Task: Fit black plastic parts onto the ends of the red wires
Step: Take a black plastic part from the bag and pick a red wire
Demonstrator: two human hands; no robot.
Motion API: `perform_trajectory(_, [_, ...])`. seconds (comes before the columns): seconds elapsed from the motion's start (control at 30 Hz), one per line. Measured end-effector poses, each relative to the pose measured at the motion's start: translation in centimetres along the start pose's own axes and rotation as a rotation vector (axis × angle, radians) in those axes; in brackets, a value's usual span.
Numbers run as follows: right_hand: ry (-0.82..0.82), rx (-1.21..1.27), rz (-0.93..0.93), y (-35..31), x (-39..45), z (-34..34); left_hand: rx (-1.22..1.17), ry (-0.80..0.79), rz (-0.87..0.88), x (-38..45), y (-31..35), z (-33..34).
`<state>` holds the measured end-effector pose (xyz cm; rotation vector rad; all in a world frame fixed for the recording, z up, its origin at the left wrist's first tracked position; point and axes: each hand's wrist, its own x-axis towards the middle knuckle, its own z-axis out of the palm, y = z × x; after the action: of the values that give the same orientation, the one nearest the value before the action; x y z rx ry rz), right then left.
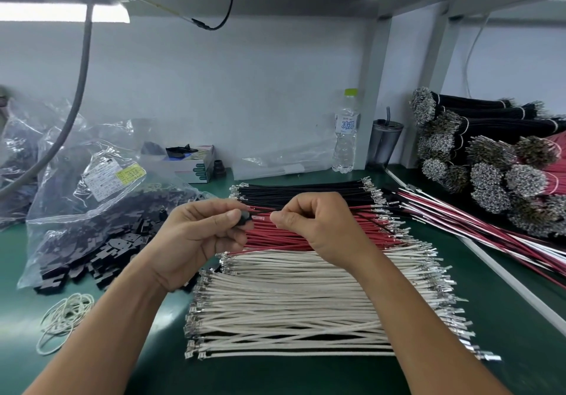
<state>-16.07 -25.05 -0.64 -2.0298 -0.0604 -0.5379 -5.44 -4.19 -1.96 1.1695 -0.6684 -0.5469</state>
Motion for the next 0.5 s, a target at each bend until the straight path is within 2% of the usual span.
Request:
perform_trajectory(0.23, [0.042, -0.064, 0.018, 0.0, -0.1, 0.4, -0.008, 0.015, -0.026, 0.0, -0.2, 0.1])
perform_trajectory(0.4, [0.122, -0.464, -0.013, 0.0, -0.4, 1.0, 0.106, 0.076, -0.038, 0.0, -0.1, 0.3])
perform_trajectory(0.5, [0.175, -0.530, -0.027, 0.0, -0.5, 1.3, 0.185, 0.114, -0.052, 0.1, -0.1, 0.3])
